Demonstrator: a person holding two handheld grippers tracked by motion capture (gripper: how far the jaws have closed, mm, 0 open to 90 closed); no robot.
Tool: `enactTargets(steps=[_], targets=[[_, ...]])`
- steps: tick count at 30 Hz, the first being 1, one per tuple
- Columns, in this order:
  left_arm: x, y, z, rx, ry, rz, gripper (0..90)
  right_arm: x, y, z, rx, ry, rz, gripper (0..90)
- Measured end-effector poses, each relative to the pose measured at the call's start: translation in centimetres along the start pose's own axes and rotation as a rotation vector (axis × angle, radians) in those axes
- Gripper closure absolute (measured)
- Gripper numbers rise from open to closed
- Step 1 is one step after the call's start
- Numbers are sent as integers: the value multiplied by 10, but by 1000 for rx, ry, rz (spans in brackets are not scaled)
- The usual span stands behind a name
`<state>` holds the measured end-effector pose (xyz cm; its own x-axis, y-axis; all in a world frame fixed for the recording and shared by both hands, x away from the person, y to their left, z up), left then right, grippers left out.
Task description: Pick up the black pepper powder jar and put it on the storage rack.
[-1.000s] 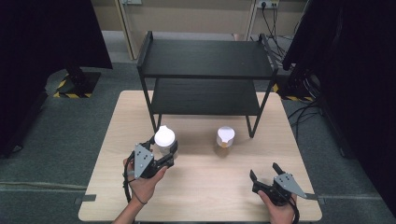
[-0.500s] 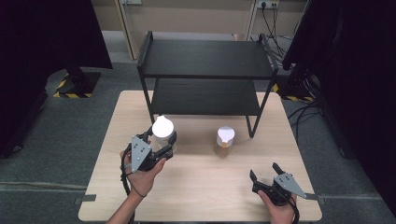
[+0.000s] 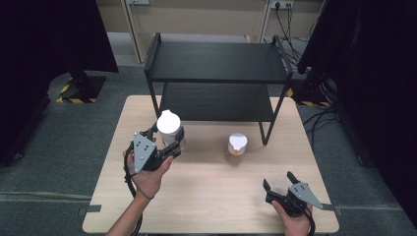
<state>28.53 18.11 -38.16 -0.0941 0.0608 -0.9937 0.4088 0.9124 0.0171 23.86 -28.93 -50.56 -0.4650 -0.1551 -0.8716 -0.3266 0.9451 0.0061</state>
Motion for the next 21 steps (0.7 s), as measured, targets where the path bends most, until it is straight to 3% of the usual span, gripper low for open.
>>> enactTargets(steps=[21], targets=[[-35,5,13,-42,-48,-4,311,0,0,0,1,2,0,61]])
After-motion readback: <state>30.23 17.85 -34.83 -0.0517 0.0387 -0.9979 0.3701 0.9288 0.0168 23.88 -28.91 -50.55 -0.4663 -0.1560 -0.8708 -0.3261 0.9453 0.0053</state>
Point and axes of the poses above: each handheld gripper's, and its own axes: z roughly forward along the jaws, x roughly out of its underside, y roughly to its left, the point moved 7 cm from there along z, roughly forward along the jaws, and after that the axes turned 15 degrees about y, right-handed, at the moved point
